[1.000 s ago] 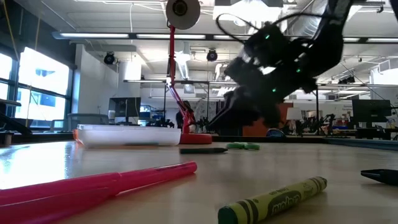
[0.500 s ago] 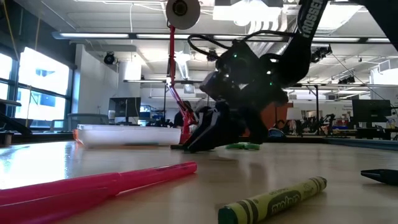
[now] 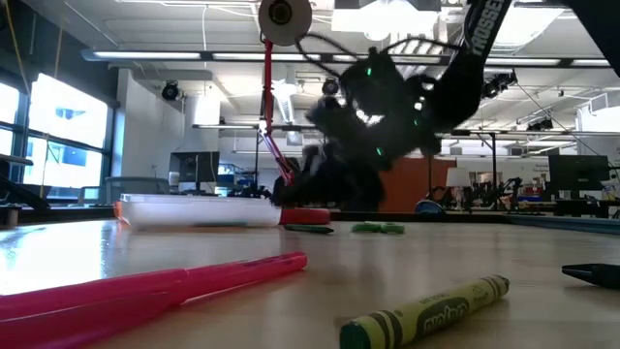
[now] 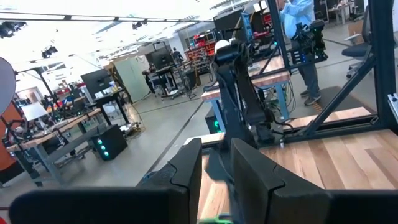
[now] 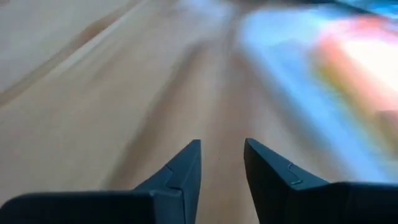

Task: Pick & place school supplies into a supply box
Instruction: Put the green crayon into the orange supply box

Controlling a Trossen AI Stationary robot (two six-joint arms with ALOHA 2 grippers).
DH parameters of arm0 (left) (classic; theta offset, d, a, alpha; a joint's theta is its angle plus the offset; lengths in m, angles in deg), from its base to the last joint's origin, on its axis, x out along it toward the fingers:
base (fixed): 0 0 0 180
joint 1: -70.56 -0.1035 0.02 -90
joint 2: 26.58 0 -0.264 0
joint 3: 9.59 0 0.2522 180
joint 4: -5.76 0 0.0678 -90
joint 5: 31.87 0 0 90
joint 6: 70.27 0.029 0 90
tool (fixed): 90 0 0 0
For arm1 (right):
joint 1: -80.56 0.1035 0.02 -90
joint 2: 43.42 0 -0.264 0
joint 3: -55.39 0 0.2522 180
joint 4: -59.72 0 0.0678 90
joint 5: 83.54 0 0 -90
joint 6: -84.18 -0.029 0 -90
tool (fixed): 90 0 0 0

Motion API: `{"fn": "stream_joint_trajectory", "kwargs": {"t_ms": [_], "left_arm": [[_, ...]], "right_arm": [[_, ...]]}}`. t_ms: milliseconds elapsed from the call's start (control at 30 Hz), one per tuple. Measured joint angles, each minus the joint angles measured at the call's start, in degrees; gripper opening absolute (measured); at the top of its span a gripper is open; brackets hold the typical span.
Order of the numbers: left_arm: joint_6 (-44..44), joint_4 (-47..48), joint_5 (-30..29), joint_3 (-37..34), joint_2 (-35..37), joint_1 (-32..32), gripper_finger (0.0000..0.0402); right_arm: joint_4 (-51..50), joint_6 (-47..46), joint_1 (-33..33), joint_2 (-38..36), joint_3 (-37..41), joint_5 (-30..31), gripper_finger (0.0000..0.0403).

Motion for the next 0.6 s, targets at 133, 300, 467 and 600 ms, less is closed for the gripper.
{"fn": "stream_joint_trajectory", "kwargs": {"t_ms": [133,300,467,600], "left_arm": [[0.00,0.04,0.00,0.00,0.00,0.01,0.0117],[0.00,0.07,-0.02,0.00,0.00,0.02,0.0117],[0.00,0.04,0.01,0.00,0.00,0.01,0.0117],[0.00,-0.07,0.02,0.00,0.00,0.02,0.0117]], "right_arm": [[-2.20,-5.51,0.24,-4.34,-0.16,10.93,0.0106],[-8.11,-17.04,1.22,-6.64,-0.20,21.16,0.0108],[-14.12,-23.01,4.12,-5.48,0.03,28.96,0.0108],[-15.18,-22.58,6.34,-5.64,-0.11,39.74,0.0108]]}}
